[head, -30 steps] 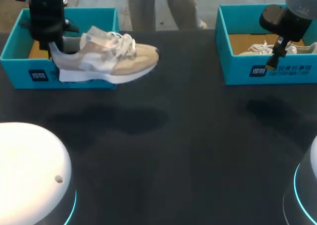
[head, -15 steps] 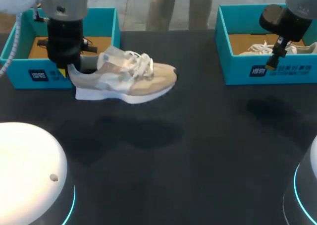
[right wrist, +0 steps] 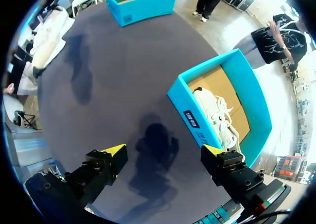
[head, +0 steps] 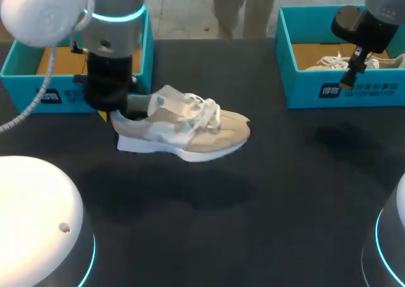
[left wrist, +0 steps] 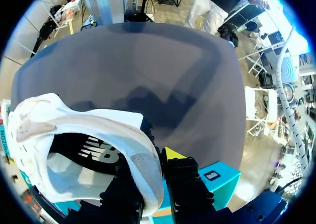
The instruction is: Take the shoe out of the shoebox, open the shoe tongue, remove and reinsert the insole, then place the shoe into the shoebox
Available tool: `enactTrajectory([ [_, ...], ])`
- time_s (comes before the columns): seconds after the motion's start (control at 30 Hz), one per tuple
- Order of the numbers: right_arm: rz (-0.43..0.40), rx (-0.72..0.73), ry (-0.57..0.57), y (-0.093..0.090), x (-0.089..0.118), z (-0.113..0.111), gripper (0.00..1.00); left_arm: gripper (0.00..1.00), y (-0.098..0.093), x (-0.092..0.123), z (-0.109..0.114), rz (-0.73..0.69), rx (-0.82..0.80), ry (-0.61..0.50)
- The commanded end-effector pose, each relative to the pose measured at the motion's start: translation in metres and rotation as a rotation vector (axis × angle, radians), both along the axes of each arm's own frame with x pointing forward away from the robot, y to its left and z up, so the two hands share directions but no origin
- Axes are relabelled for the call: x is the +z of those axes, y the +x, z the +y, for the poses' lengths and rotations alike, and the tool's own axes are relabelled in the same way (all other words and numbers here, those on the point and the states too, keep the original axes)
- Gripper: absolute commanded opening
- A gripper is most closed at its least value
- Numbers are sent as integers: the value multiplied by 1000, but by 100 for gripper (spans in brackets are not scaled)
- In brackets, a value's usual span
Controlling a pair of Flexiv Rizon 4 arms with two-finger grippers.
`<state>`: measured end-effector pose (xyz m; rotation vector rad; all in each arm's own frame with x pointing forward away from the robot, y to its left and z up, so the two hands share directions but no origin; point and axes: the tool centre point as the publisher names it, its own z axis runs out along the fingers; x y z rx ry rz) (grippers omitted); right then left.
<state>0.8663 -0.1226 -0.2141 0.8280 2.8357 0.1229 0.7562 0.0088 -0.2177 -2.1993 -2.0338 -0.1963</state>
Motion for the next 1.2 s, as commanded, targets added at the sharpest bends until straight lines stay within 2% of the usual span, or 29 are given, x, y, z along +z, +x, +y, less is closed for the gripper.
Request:
enactTrajectory([
  [0.03,0,0,0,0,0,0,100,0,-10,-9,-10,-10,-14,2],
  [0.23,0,0,0,0,0,0,100,0,-16,-21,-22,-13,-40,20],
  [0.47,0,0,0,0,0,0,100,0,-14,-43,-28,-20,-25,37],
  [0.77,0,0,0,0,0,0,100,0,-14,-92,-30,-5,-29,27],
  [0.93,0,0,0,0,0,0,100,0,-17,-119,-33,1,-40,70],
  [1.2,0,0,0,0,0,0,100,0,-21,-149,-40,10,-61,108],
])
